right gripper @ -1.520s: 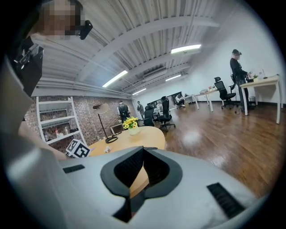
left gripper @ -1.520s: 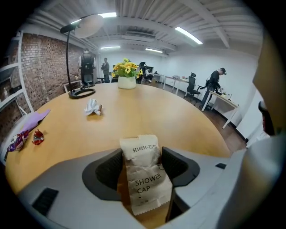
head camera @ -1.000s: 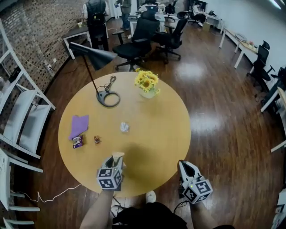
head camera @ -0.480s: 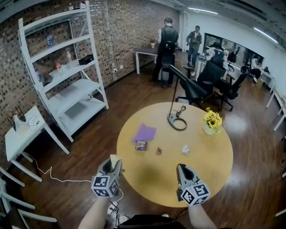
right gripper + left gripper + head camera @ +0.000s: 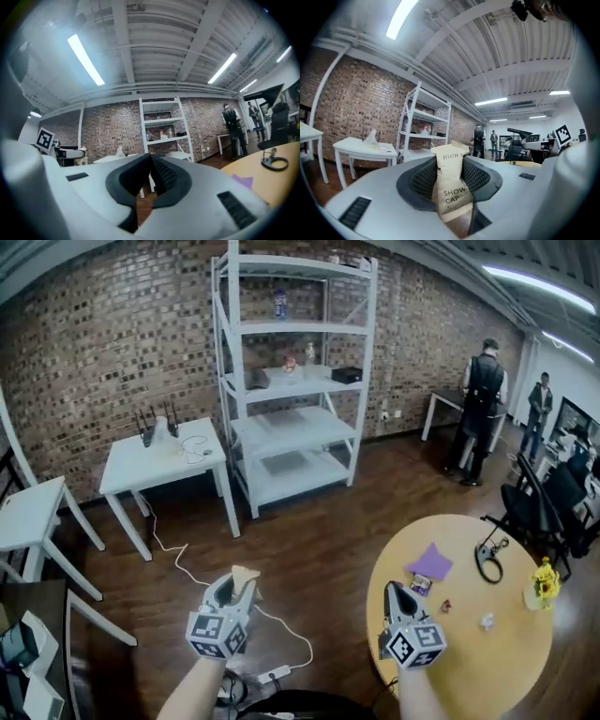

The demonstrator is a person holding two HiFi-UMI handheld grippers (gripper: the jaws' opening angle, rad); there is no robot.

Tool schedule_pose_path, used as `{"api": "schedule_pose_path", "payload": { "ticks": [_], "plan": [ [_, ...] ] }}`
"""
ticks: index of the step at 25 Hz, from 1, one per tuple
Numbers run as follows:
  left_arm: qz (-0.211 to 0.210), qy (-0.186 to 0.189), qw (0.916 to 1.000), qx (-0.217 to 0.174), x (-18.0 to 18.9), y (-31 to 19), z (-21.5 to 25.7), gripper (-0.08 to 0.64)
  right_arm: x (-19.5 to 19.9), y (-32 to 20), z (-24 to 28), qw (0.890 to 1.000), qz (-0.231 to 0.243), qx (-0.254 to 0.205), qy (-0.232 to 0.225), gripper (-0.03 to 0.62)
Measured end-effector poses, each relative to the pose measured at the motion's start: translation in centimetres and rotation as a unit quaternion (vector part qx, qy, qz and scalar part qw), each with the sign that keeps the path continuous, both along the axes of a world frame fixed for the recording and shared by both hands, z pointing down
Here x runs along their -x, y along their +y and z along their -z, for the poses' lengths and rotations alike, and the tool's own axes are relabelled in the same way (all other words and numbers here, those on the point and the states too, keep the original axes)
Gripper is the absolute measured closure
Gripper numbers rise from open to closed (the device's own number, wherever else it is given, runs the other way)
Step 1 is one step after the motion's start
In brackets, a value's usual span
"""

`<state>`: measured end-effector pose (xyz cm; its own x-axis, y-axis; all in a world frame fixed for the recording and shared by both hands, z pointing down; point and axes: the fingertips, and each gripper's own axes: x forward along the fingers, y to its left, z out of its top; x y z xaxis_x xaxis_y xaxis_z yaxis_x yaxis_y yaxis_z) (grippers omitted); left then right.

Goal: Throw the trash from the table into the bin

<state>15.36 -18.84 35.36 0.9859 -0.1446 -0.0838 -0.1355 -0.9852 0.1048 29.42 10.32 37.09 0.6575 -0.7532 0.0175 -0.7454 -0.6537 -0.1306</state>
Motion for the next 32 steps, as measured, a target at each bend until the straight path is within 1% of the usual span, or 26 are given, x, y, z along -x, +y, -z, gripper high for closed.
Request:
{"api": "schedule_pose_path", "payload": {
  "ticks": [1, 3, 5, 7, 10, 12, 15, 17, 20, 24, 28, 32],
  "plan": [
    [0.029, 0.002, 0.9996, 0.0, 2.0, -2.5, -0.1, 0.407, 0.1, -3.1, 0.0, 1.0, 0.026, -0.002, 0.002, 0.588],
    [0.072, 0.003, 0.9974, -0.001, 5.2, -6.6, -0.5, 0.407, 1.0, -8.3, 0.0, 0.998, 0.064, -0.004, 0.001, 0.588],
    [0.109, 0.004, 0.994, 0.003, 8.1, -9.4, -1.1, 0.407, 2.5, -12.5, -0.3, 0.995, 0.103, 0.001, 0.002, 0.588],
    [0.149, 0.009, 0.9888, 0.008, 11.5, -11.2, -1.5, 0.407, 4.2, -16.4, -0.7, 0.989, 0.149, 0.017, 0.01, 0.588],
    [0.21, 0.012, 0.9773, 0.02, 16.5, -12.1, -2.6, 0.407, 6.4, -21.3, -1.6, 0.975, 0.22, 0.039, 0.005, 0.588],
    [0.245, 0.003, 0.9693, 0.024, 19.2, -12.5, -3.9, 0.407, 7.6, -23.8, -2.6, 0.965, 0.258, 0.051, -0.007, 0.588],
    [0.298, -0.013, 0.953, 0.052, 22.7, -12.8, -6.7, 0.407, 9.1, -26.5, -4.8, 0.949, 0.307, 0.074, -0.024, 0.588],
    [0.325, -0.025, 0.9428, 0.069, 24.7, -12.6, -8.6, 0.407, 10.3, -28.0, -6.1, 0.937, 0.337, 0.087, -0.032, 0.588],
    [0.359, -0.048, 0.9273, 0.096, 27.1, -11.9, -11.7, 0.407, 12.1, -29.9, -8.3, 0.919, 0.376, 0.109, -0.045, 0.588],
    [0.384, -0.07, 0.9121, 0.127, 28.8, -11.5, -15.7, 0.407, 14.0, -31.7, -11.7, 0.9, 0.411, 0.135, -0.061, 0.588],
    [0.397, -0.087, 0.8992, 0.161, 29.7, -10.8, -19.9, 0.407, 15.7, -32.3, -15.0, 0.884, 0.43, 0.165, -0.079, 0.588],
    [0.406, -0.112, 0.8854, 0.197, 30.3, -9.9, -25.5, 0.407, 16.9, -31.4, -19.0, 0.869, 0.44, 0.202, -0.102, 0.588]
  ]
}}
